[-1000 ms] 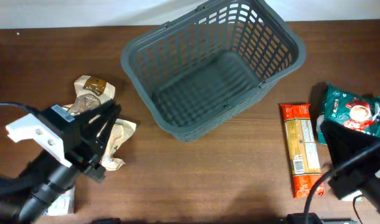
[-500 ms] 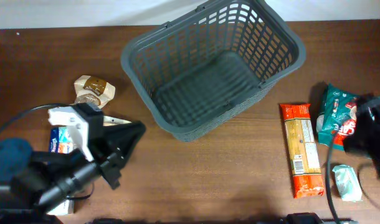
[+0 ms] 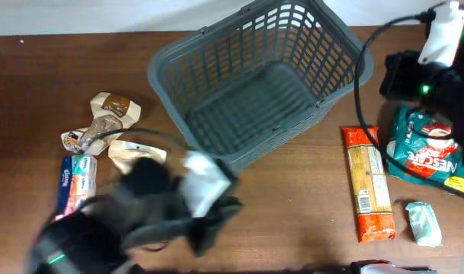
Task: Pack container
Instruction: 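Grasp the basket rims, left gripper near side, right gripper far corner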
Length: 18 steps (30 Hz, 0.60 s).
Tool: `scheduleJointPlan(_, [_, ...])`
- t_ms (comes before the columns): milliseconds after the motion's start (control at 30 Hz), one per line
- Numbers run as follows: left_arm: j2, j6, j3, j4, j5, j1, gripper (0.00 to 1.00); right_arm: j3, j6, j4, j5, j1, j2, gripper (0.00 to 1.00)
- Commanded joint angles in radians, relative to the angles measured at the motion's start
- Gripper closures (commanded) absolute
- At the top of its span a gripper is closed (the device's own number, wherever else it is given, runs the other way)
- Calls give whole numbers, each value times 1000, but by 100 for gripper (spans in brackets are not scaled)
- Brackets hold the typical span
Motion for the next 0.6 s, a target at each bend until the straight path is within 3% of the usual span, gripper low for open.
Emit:
scheduleJointPlan(0, [170,17,-8,-9,-317,-187,98,129,-53,-24,-14,6,13,96])
scheduleJointPlan(100, [302,18,-8,-14,-405,-256,98,193,-80,-53,-10,6,26,96])
scheduleJointPlan(333, [536,18,-8,-39,-581,-267,98,218,-166,-140,-8,5,46,96])
scheduleJointPlan(567, [563,48,-2,-74,-731,-267,98,218,-208,-187,-61,6,98,97])
